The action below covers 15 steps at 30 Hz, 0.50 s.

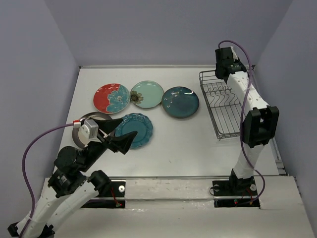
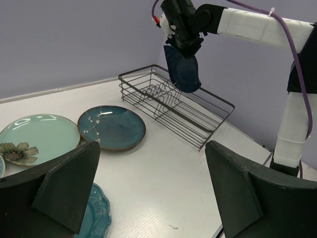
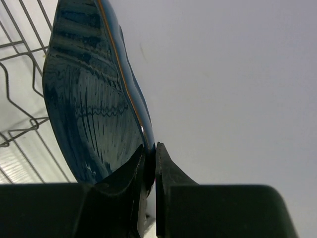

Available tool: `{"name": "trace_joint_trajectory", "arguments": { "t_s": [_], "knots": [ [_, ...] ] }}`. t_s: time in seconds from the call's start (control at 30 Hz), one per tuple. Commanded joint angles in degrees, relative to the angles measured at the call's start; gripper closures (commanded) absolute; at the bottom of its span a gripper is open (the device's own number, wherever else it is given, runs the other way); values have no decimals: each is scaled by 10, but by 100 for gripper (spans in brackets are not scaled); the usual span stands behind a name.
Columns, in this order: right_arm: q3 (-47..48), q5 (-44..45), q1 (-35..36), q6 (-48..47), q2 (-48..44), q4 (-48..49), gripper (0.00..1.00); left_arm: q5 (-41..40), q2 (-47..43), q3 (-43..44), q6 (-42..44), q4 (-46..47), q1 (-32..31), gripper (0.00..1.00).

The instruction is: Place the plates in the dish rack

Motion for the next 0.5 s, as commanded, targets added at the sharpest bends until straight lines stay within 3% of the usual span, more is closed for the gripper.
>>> {"name": "trace_joint_trajectory", "arguments": {
  "t_s": [0.0, 0.23, 0.47],
  "knots": [
    [-5, 74, -5, -141, -16, 146, 93, -58, -11, 25, 16, -1, -29, 1],
    [-63, 87, -16, -240, -39, 256, 93, -80, -16, 28, 18, -8, -60, 1],
    [-68, 79, -16, -244, -6, 278, 93, -90, -18, 28, 19, -10, -66, 1]
  ]
}}
